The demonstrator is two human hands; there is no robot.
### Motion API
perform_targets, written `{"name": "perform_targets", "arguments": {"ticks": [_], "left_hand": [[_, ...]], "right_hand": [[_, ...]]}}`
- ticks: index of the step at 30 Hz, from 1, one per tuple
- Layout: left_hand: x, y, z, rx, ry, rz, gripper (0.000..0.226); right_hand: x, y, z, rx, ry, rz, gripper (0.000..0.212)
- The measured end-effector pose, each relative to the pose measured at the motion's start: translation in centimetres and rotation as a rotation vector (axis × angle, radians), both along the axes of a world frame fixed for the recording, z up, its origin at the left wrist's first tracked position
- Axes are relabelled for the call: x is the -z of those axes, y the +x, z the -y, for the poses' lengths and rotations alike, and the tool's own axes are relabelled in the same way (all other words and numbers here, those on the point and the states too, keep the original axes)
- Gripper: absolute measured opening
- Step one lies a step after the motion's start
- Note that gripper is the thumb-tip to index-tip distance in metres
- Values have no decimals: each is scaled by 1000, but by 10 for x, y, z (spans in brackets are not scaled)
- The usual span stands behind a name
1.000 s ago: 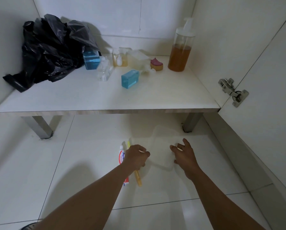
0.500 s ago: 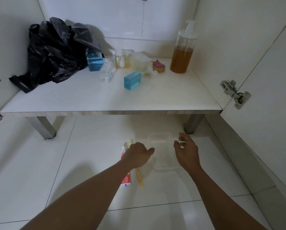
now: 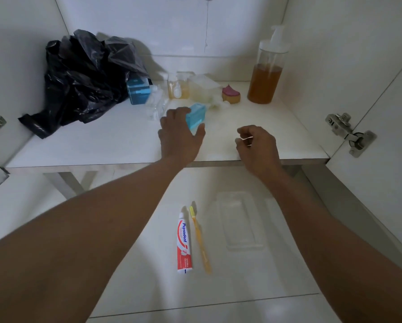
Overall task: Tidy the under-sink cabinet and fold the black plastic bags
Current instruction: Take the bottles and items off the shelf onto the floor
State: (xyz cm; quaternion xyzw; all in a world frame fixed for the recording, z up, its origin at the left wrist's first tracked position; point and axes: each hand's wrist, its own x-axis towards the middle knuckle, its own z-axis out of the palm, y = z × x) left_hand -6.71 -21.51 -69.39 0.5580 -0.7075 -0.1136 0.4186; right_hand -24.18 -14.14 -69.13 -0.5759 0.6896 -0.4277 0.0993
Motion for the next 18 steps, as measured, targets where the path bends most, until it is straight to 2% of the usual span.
{"name": "perform_targets", "arguments": {"ticks": [3, 5, 8, 13, 18], "left_hand": [[3, 5, 28, 4, 158, -9, 74], [10, 7, 40, 26, 209, 10, 81], [18, 7, 47, 13, 192, 48, 77], [15, 8, 42, 29, 161, -15, 66], [10, 9, 37, 10, 183, -210, 48]], "right_hand": [[3, 9, 20, -29, 78, -39, 32], [2, 17, 34, -34, 97, -53, 35], [-6, 34, 64, -39, 169, -25, 43], [-13, 56, 111, -105, 185, 33, 54], [-11, 61, 126, -137, 202, 22, 50]]}}
